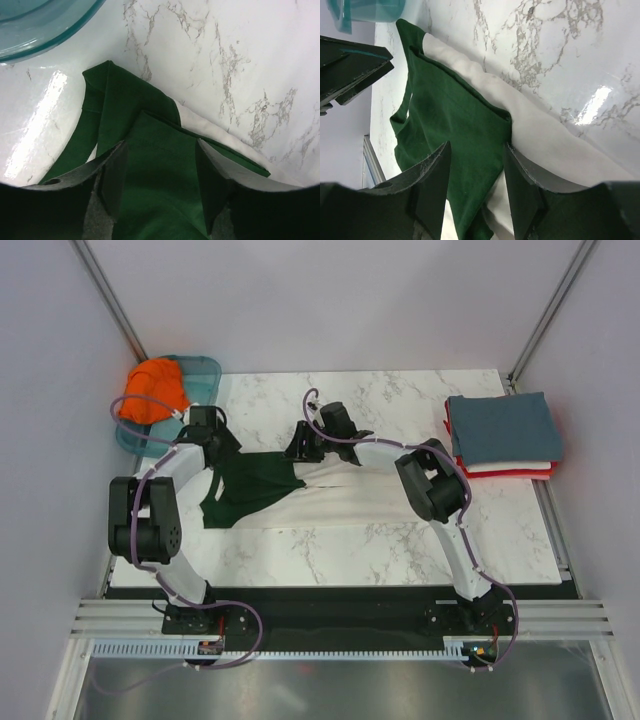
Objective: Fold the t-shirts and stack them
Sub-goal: Fold the tshirt
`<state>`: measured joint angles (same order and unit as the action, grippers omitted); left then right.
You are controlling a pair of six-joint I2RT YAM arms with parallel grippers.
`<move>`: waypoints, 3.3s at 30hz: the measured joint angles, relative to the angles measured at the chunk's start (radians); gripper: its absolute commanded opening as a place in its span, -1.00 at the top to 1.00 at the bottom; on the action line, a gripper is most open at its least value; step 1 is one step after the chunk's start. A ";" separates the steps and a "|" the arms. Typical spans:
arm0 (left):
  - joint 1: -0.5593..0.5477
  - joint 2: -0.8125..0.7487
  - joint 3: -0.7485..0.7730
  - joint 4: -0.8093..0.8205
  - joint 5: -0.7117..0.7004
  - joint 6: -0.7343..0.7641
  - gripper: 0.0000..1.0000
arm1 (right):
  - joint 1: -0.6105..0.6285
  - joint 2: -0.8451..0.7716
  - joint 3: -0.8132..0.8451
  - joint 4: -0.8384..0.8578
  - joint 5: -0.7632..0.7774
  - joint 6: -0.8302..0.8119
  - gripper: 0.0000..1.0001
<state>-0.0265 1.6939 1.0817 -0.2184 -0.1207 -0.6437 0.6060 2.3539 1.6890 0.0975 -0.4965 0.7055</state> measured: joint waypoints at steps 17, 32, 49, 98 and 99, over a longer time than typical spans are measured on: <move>0.021 0.095 0.035 0.009 0.022 0.009 0.06 | -0.012 0.032 0.049 -0.025 0.015 0.000 0.11; 0.022 0.132 0.046 0.011 0.037 0.026 0.96 | -0.014 0.069 0.052 0.021 -0.047 0.058 1.00; 0.066 0.008 0.011 0.018 0.065 0.046 -0.08 | -0.014 0.024 0.005 0.045 -0.106 0.082 1.00; 0.109 -0.227 -0.240 0.205 0.385 0.061 0.95 | -0.033 -0.059 -0.105 0.035 -0.131 0.066 1.00; 0.106 -0.262 -0.266 0.202 0.385 0.061 0.95 | -0.032 -0.068 -0.136 0.037 -0.131 0.065 1.00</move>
<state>0.0799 1.4322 0.8162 -0.0162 0.2638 -0.5823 0.5743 2.2856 1.5528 0.1345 -0.6277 0.7708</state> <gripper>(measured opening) 0.029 0.009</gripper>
